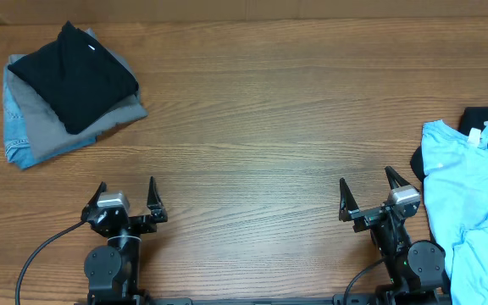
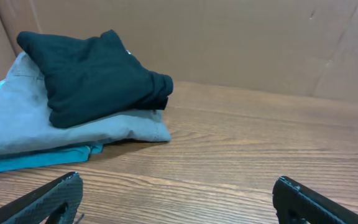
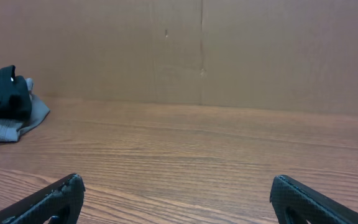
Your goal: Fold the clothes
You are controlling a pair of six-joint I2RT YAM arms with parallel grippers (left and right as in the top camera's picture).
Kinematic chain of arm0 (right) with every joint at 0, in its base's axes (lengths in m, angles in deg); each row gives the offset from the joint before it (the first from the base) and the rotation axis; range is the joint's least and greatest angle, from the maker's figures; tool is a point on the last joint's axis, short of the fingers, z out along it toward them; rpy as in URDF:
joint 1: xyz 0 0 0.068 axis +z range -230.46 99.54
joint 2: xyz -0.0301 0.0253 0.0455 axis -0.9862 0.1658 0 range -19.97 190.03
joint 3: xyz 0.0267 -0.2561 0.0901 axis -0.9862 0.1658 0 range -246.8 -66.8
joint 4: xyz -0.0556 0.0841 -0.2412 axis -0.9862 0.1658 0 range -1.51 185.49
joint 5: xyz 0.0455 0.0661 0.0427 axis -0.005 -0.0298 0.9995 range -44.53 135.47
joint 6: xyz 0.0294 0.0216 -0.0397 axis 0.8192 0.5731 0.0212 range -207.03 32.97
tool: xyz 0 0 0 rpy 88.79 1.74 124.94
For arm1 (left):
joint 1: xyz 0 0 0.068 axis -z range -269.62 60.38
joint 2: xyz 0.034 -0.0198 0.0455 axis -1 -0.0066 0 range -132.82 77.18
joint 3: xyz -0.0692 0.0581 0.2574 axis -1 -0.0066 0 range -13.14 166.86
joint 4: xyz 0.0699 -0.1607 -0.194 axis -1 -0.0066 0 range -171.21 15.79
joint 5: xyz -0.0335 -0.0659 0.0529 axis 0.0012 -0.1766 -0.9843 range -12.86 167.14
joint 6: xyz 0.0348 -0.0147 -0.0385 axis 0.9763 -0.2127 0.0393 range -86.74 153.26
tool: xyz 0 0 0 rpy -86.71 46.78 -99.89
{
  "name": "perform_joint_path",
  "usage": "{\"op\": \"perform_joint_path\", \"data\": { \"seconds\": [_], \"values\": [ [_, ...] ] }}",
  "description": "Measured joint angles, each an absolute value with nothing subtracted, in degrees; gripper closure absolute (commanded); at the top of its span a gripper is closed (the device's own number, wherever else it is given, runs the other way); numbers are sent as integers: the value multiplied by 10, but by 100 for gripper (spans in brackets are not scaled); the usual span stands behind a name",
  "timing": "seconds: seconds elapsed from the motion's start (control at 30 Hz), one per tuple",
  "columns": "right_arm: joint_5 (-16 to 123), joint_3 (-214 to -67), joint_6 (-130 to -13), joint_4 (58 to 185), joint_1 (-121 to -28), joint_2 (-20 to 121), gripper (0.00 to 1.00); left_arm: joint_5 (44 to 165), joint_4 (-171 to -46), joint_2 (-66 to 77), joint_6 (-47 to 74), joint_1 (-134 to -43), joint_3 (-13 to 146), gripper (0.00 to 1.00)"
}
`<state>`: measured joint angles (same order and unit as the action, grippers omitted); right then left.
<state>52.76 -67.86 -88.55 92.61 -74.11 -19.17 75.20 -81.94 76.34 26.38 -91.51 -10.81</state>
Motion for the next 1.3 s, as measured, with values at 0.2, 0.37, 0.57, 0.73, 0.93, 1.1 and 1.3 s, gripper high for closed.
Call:
{"op": "perform_joint_path", "data": {
  "seconds": [0.2, 0.37, 0.57, 0.73, 0.93, 1.1, 1.3],
  "values": [
    [527, -679, -885, 926, -741, -192, 0, 781, -819, 763, 264, -915, -108, 0],
    [528, -679, -866, 926, -741, -192, 0, 798, -819, 763, 259, -915, -108, 0],
    [563, -690, -757, 961, -741, -191, 0, 864, -780, 763, 219, -915, -104, 0],
    [592, -751, -723, 1023, -741, -160, 0, 853, -776, 755, 212, -915, -28, 0],
    [603, -906, -712, 1124, -741, -8, 0, 851, -916, 619, 209, -915, 142, 0],
    [605, -1134, -708, 1308, -741, 208, 0, 865, -1109, 400, 207, -915, 364, 0],
    [607, -1369, -709, 1464, -741, 397, 0, 900, -1351, 168, 205, -915, 620, 0]
  ]
}}
